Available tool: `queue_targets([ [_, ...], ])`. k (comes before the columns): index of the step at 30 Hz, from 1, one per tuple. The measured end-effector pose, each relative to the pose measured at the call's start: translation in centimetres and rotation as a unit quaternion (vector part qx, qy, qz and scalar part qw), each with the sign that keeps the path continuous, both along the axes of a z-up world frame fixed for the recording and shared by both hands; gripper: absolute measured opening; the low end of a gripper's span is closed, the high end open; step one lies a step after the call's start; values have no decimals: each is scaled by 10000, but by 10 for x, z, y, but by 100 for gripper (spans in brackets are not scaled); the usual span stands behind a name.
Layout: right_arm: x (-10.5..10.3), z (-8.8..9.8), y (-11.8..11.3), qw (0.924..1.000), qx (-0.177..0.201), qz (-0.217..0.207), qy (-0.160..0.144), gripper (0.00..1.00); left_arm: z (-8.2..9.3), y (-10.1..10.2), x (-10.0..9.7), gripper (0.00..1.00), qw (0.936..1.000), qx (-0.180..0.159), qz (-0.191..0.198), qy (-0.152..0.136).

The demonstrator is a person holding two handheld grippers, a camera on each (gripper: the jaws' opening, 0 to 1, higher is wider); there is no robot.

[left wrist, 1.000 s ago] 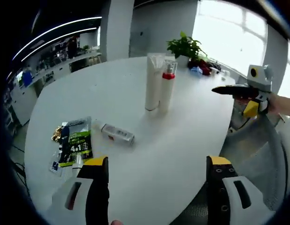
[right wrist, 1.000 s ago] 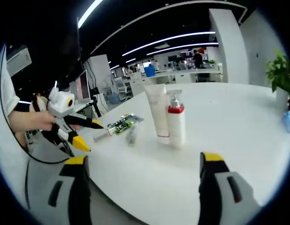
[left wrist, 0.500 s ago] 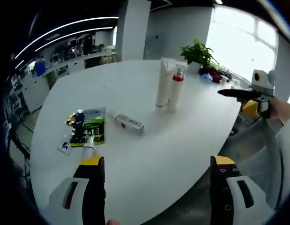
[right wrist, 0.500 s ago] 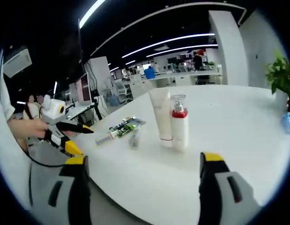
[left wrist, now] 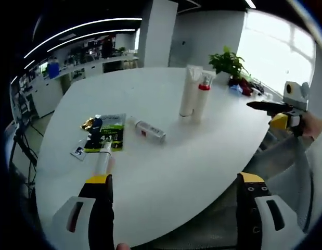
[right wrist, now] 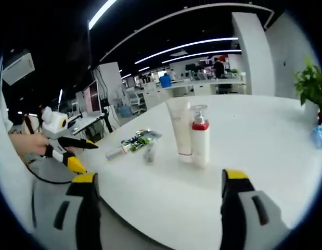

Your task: Arrange the skincare products in the storage area until every visible bottle or jar stands upright without overlapping.

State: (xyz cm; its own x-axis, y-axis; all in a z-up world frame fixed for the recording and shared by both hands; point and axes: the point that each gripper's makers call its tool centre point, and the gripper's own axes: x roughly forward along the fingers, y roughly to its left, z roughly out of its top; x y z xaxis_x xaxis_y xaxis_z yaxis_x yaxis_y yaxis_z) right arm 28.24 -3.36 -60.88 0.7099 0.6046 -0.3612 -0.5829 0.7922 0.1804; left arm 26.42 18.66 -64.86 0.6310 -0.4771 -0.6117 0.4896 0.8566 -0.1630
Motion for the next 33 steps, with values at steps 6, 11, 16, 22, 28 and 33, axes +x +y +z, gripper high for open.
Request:
queue_targets([
  [6,2,0,-5,9999,1,-122,-65,98,1,1,2,97,10000,8,38,6],
  [11,1,-1,-2,10000,-24,-49,-54,98,1,4,3,97,10000,43,45,7],
  [16,1,-1,-3,10000,12,-89,-28,98,0,5,2,97,10000,66,40,31],
  [22,0,-4,-3,10000,-69,-57,1,98,-2,4,3,96,10000,74,14,64],
  [28,1,-5,-4,9999,-84,-78,34,97,-5,9,6,96,9999,114,50,114],
  [33,1,-8,-4,9998,-174,-68,23,97,-10,24,16,93,9990,283,195,276],
])
